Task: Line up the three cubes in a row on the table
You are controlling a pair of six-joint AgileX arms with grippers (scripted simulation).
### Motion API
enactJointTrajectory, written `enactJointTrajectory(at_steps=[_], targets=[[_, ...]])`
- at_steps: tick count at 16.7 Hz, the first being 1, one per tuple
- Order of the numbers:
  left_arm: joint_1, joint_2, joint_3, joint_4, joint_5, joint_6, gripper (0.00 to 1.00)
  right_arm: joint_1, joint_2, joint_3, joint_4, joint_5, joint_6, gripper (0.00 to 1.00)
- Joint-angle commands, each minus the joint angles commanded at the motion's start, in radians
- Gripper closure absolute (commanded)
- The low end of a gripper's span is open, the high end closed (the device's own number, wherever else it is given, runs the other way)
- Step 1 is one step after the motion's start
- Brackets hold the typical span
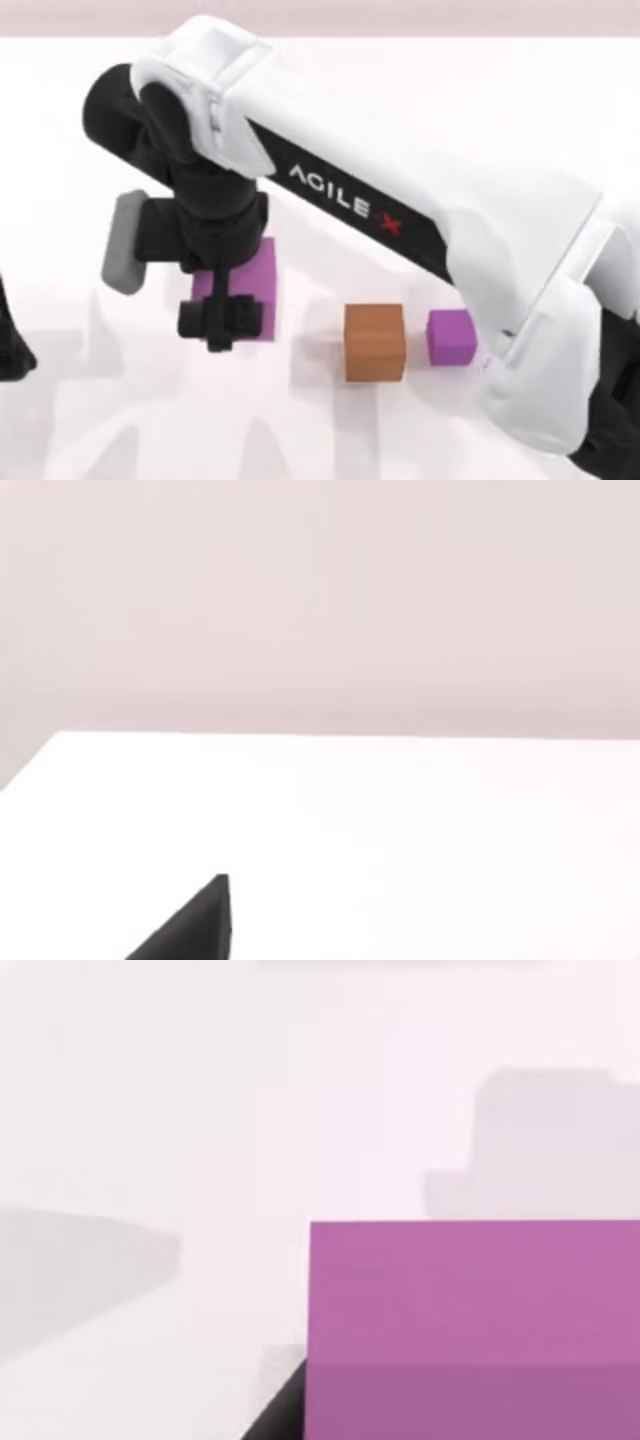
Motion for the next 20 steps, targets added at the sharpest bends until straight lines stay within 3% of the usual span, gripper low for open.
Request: enactJointTrajectory(at_steps=[7, 14, 20], targets=[[0.0, 0.0, 0.0, 0.0, 0.0, 0.0, 0.0, 0.001, -0.083, -0.365, 0.26, 0.0, -0.001, 1.0], [0.0, 0.0, 0.0, 0.0, 0.0, 0.0, 0.0, 0.004, -0.096, -0.423, 0.31, 0.0, -0.003, 1.0], [0.0, 0.0, 0.0, 0.0, 0.0, 0.0, 0.0, 0.004, -0.096, -0.423, 0.31, 0.0, -0.003, 0.55]])
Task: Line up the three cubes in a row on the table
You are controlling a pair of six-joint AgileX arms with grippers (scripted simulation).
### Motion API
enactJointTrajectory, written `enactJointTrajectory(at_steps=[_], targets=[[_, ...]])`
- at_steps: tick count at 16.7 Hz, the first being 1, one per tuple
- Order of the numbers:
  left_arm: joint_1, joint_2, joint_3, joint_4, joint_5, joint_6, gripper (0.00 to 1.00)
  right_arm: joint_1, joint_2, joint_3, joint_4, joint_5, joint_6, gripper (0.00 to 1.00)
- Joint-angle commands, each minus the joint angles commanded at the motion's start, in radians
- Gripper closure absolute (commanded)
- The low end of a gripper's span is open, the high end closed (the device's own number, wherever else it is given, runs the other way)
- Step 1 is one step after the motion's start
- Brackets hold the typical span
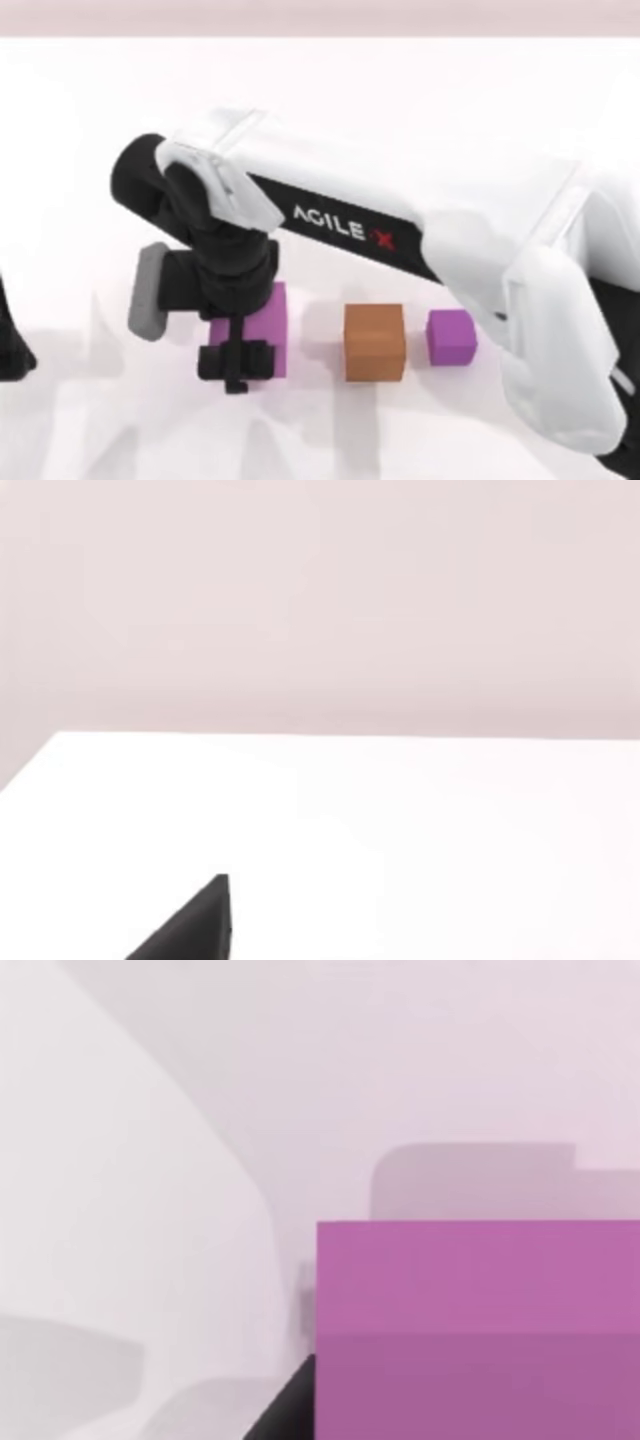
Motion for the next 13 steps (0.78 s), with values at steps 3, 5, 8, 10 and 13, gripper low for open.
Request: enactJointTrajectory(at_steps=[3, 5, 8, 10, 13], targets=[[0.0, 0.0, 0.0, 0.0, 0.0, 0.0, 0.0, 0.0, 0.0, 0.0, 0.0, 0.0, 0.0, 0.32], [0.0, 0.0, 0.0, 0.0, 0.0, 0.0, 0.0, 0.0, 0.0, 0.0, 0.0, 0.0, 0.0, 0.17], [0.0, 0.0, 0.0, 0.0, 0.0, 0.0, 0.0, 0.0, 0.0, 0.0, 0.0, 0.0, 0.0, 0.0], [0.0, 0.0, 0.0, 0.0, 0.0, 0.0, 0.0, 0.0, 0.0, 0.0, 0.0, 0.0, 0.0, 0.0], [0.0, 0.0, 0.0, 0.0, 0.0, 0.0, 0.0, 0.0, 0.0, 0.0, 0.0, 0.0, 0.0, 0.0]])
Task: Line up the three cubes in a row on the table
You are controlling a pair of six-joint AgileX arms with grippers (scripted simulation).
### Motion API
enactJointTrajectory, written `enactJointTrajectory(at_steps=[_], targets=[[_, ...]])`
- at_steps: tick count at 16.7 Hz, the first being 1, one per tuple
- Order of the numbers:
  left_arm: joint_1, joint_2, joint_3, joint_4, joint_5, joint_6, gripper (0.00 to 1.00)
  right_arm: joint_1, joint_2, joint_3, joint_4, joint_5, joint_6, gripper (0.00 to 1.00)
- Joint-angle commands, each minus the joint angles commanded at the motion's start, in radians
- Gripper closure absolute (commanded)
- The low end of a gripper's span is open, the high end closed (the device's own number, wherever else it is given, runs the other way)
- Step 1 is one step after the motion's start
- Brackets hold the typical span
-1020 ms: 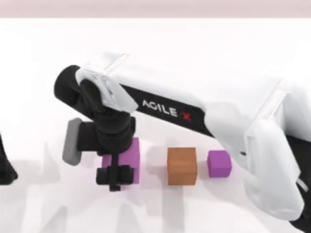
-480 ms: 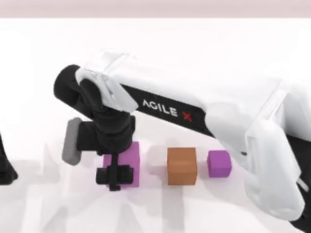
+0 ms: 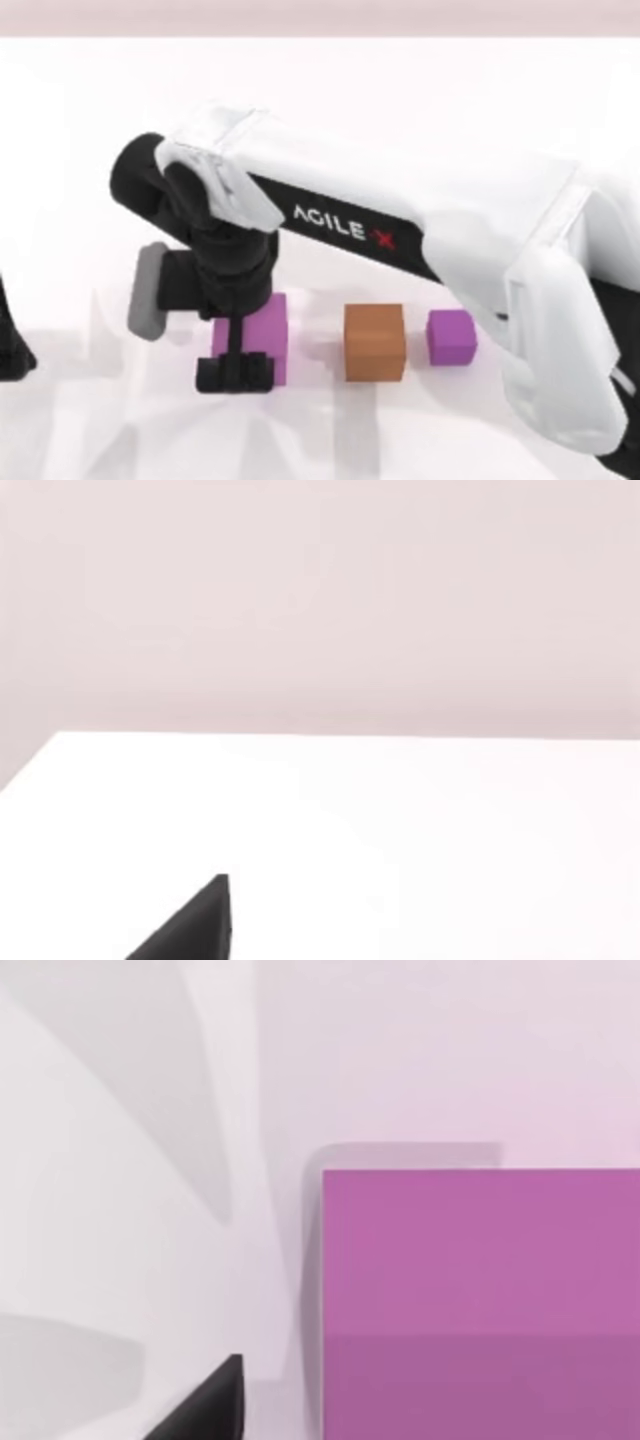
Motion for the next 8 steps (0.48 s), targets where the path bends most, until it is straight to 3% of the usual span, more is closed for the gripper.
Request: enactJointTrajectory(at_steps=[8], targets=[[0.0, 0.0, 0.0, 0.0, 0.0, 0.0, 0.0, 0.003, 0.024, 0.114, -0.094, 0.0, -0.001, 0.0]])
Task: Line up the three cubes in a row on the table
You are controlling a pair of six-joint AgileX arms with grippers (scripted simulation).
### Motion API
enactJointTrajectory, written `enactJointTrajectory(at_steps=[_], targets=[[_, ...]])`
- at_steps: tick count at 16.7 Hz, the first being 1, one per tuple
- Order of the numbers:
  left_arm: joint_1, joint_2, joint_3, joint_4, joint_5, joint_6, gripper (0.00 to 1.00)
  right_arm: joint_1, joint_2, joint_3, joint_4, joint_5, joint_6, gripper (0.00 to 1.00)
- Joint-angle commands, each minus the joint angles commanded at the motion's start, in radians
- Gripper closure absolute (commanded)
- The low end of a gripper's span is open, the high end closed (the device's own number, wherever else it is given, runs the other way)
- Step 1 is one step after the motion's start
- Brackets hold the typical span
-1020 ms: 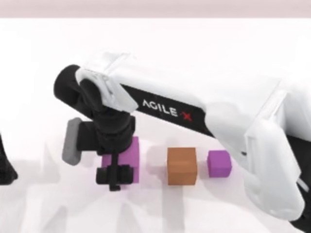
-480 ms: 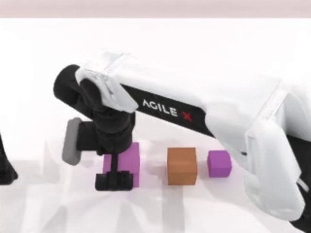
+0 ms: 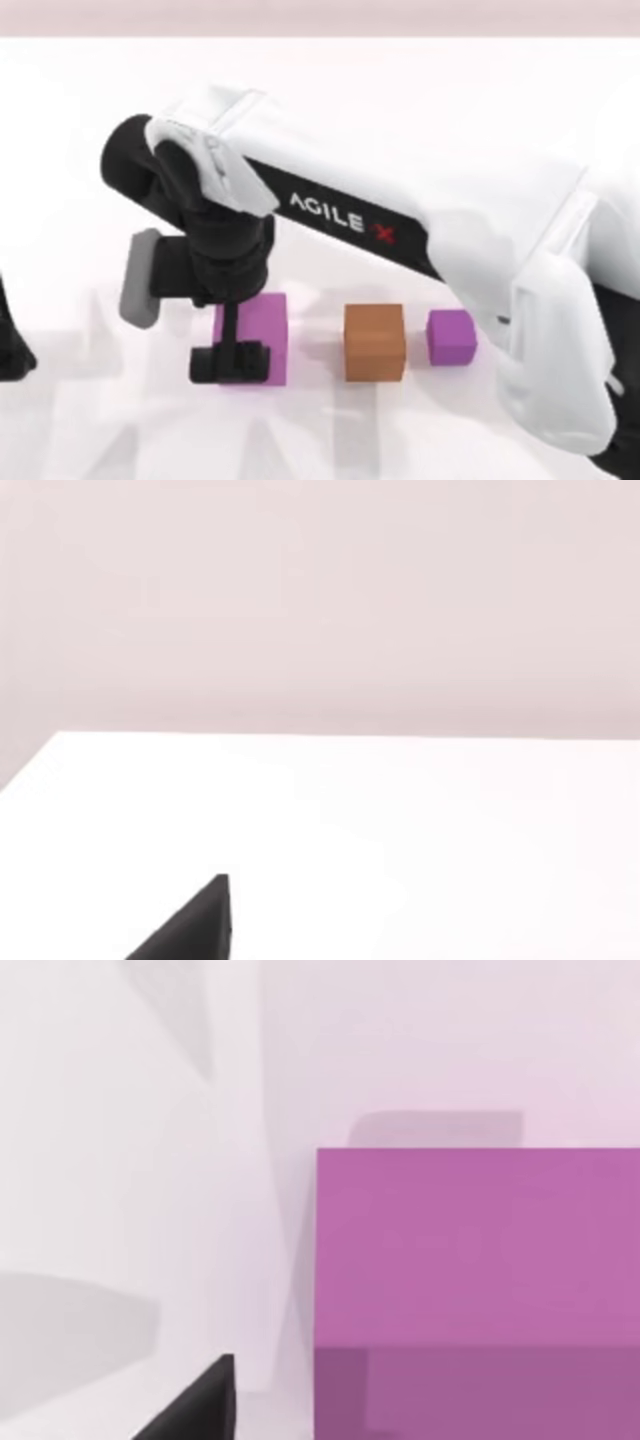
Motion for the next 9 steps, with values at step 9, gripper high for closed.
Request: enactJointTrajectory(at_steps=[9], targets=[[0.0, 0.0, 0.0, 0.0, 0.0, 0.0, 0.0, 0.004, 0.049, 0.303, -0.25, 0.001, 0.0, 0.0]])
